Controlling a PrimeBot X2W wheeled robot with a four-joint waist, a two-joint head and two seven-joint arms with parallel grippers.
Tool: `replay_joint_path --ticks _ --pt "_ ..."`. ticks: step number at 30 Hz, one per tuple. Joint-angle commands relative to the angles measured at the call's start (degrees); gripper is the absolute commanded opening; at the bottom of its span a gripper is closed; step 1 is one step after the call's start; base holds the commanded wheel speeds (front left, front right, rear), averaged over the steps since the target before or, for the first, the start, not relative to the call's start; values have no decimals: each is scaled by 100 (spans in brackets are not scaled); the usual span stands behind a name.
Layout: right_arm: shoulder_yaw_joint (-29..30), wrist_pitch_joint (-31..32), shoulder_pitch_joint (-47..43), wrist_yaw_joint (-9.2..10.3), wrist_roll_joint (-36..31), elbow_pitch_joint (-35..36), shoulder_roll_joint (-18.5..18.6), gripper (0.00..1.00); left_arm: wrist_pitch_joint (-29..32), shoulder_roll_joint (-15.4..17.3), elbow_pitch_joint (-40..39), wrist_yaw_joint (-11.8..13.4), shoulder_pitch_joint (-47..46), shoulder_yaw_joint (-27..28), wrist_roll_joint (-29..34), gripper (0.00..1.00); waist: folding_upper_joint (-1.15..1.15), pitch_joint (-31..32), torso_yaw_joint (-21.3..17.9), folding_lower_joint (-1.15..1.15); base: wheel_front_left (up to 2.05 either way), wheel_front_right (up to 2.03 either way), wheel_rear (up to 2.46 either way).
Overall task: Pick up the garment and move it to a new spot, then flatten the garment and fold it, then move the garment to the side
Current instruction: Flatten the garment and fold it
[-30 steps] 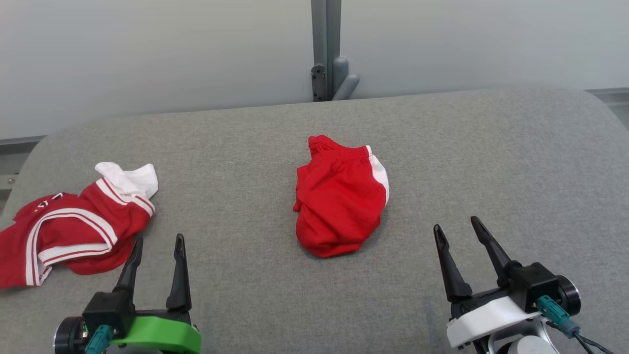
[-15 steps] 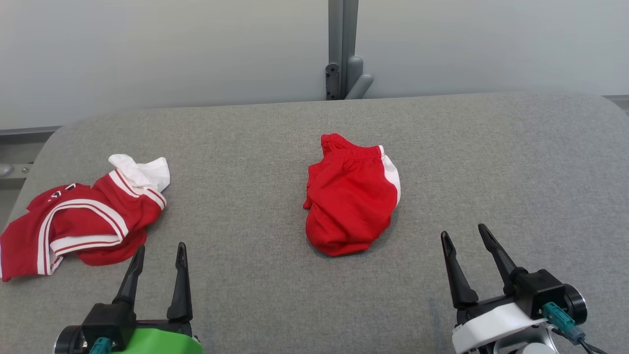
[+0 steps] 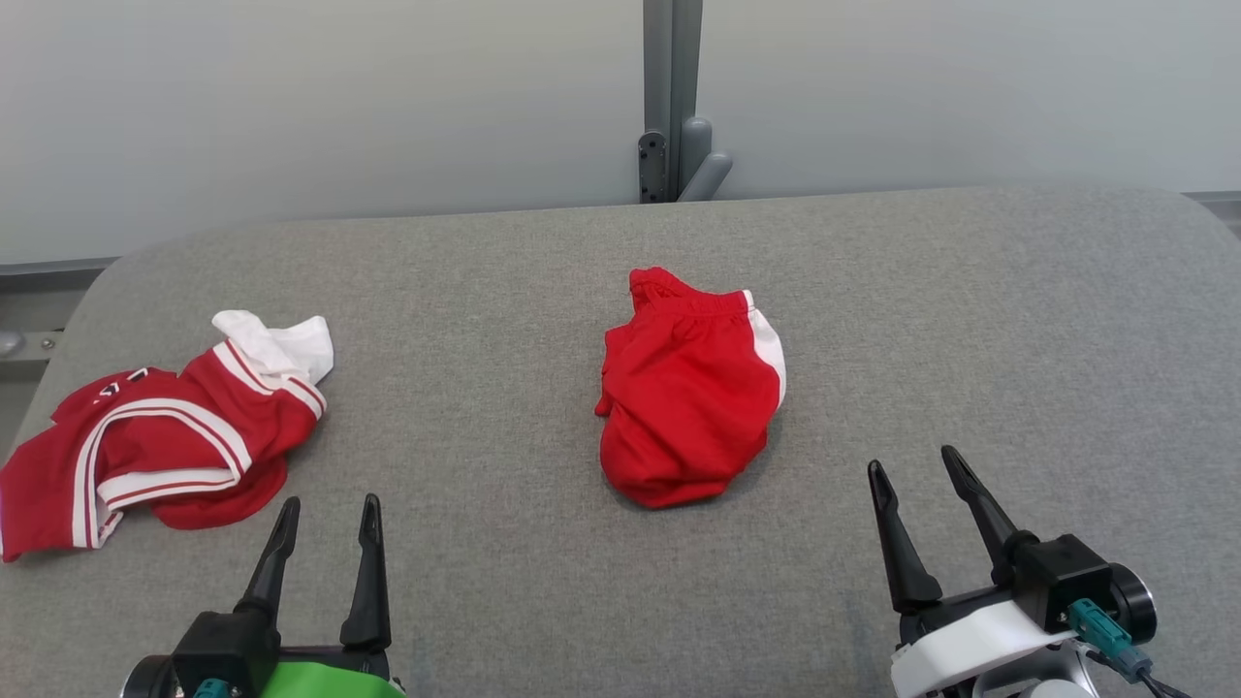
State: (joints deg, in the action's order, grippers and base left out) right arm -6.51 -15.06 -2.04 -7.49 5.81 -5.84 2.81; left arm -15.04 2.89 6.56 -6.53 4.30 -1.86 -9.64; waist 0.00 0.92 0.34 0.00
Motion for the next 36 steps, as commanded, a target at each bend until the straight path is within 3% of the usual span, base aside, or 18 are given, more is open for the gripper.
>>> replay_joint_path --ticks 1,17,24,31,36 --pt "6 -18 -57 0 -33 1 14 100 -17 2 -2 43 81 -5 -42 100 0 8 -7 0 0 0 0" --pt "21 -18 -86 0 -8 17 14 100 -17 2 14 45 -89 -83 -181 100 0 -24 -34 0 0 0 0" --pt "-39 -18 25 0 -98 6 15 100 -17 2 112 -13 -479 -360 -248 100 0 -222 -136 0 0 0 0" --pt "-46 -18 306 0 -108 84 15 100 -17 103 681 -95 -1800 -1081 -91 100 0 -733 -423 0 0 0 0" --pt "28 -18 532 0 8 149 17 100 277 153 1254 -105 -3028 -1723 -380 100 0 -1109 -704 0 0 0 0"
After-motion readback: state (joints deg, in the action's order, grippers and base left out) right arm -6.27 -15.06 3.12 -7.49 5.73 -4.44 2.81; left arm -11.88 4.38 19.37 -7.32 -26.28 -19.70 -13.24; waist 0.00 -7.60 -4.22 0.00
